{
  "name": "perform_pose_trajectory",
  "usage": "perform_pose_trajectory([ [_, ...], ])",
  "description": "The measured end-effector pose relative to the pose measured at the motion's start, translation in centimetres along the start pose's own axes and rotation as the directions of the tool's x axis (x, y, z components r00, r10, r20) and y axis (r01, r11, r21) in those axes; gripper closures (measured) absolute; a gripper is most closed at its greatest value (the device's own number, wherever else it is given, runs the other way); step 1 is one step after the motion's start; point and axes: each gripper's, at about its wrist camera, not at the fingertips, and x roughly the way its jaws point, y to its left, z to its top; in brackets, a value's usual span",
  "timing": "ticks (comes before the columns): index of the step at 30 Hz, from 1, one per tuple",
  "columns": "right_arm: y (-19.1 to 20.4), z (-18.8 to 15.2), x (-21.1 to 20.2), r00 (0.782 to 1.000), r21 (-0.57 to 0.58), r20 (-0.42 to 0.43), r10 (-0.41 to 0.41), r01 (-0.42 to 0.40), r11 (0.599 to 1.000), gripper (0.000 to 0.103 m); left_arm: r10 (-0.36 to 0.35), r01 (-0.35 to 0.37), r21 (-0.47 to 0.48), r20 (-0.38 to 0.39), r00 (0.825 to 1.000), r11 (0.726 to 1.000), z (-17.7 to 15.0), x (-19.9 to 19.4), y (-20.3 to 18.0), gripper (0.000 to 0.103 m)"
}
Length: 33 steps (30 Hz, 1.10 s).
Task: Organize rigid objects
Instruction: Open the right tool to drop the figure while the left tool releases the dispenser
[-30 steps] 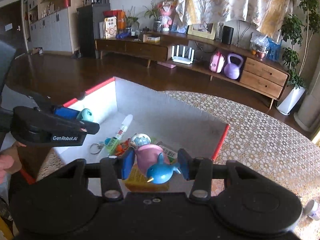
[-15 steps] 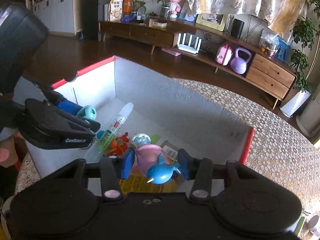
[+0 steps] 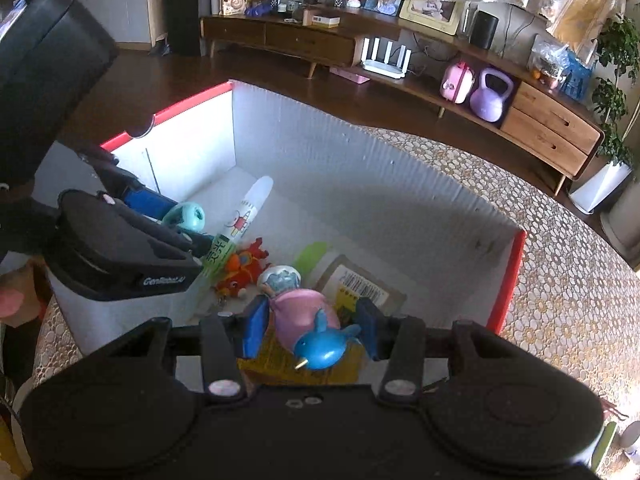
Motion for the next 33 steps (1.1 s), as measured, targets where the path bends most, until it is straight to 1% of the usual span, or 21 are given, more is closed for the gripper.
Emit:
perform_pose_trajectory([
  [5, 0.4, 0.2, 0.3, 1.0, -0.014, -0.01, 0.001, -0.001, 1.0, 0.055, 0.005, -0.005, 0.003, -0.017, 1.0, 1.0, 0.2, -0.1, -0.2, 0.069],
  [6, 0.5, 0.2, 0.3, 1.0, -0.018, -0.011, 0.001, -0.002, 1.0, 0.054, 0.005, -0.005, 0.0, -0.02, 1.0, 1.0, 0.2, -0.1, -0.1, 0.069],
  [7, 0.6, 0.2, 0.3, 1.0, -0.021, -0.01, -0.001, 0.001, 1.0, 0.052, 0.005, -0.005, -0.006, -0.023, 1.0, 1.0, 0.2, -0.1, -0.1, 0.069],
  [9, 0.7, 0.2, 0.2, 1.0, -0.025, -0.01, 0.0, 0.0, 1.0, 0.044, -0.001, 0.0, -0.019, -0.026, 1.0, 1.0, 0.5, 0.0, 0.1, 0.069],
  [11, 0.7, 0.2, 0.1, 1.0, -0.025, -0.005, 0.002, -0.002, 1.0, 0.04, -0.006, 0.006, -0.032, -0.029, 1.0, 0.999, 0.4, -0.1, 0.2, 0.066],
  [12, 0.7, 0.2, 0.0, 1.0, -0.023, -0.003, 0.0, 0.0, 1.0, 0.04, -0.009, 0.008, -0.035, -0.027, 1.0, 0.999, 0.3, -0.2, 0.2, 0.059],
  [13, 0.7, 0.2, 0.0, 1.0, -0.022, -0.004, 0.0, 0.0, 1.0, 0.04, -0.014, 0.013, -0.038, -0.023, 1.0, 0.999, 0.3, -0.3, 0.3, 0.049],
  [15, 0.6, 0.1, -0.2, 1.0, -0.016, -0.004, 0.007, -0.007, 1.0, 0.039, -0.016, 0.016, -0.041, -0.001, 1.0, 0.999, 0.2, -0.7, 0.5, 0.038],
  [16, 0.5, 0.0, -0.4, 1.0, -0.014, -0.001, 0.007, -0.007, 1.0, 0.039, -0.014, 0.015, -0.039, 0.013, 1.0, 0.999, 0.2, -1.1, 0.5, 0.035],
  [20, 0.7, -0.3, -1.6, 1.0, -0.011, 0.021, 0.017, -0.016, 1.0, 0.033, -0.018, 0.019, -0.046, 0.036, 0.999, 0.999, 0.0, -1.7, 0.3, 0.035],
  [22, 0.9, -0.4, -2.4, 0.999, -0.022, 0.035, 0.022, -0.021, 1.0, 0.033, -0.02, 0.022, -0.052, 0.047, 0.999, 0.998, -0.1, -2.1, 0.3, 0.035],
  [24, 1.1, -0.6, -3.2, 0.999, -0.03, 0.048, 0.023, -0.022, 0.999, 0.03, -0.022, 0.025, -0.056, 0.064, 0.998, 0.998, -0.1, -2.6, 0.3, 0.035],
  [26, 1.2, -0.8, -4.0, 0.998, -0.028, 0.058, 0.027, -0.025, 0.999, 0.029, -0.023, 0.027, -0.057, 0.082, 0.996, 0.998, -0.1, -3.4, 0.1, 0.035],
  [28, 1.1, -0.9, -4.9, 0.997, -0.025, 0.07, 0.034, -0.033, 0.999, 0.028, -0.025, 0.032, -0.058, 0.102, 0.994, 0.998, 0.0, -4.1, 0.1, 0.035],
  [33, 1.2, -1.4, -7.6, 0.993, -0.014, 0.109, 0.049, -0.048, 0.999, 0.023, -0.023, 0.034, -0.064, 0.165, 0.986, 0.997, -0.5, -6.4, -0.1, 0.035],
])
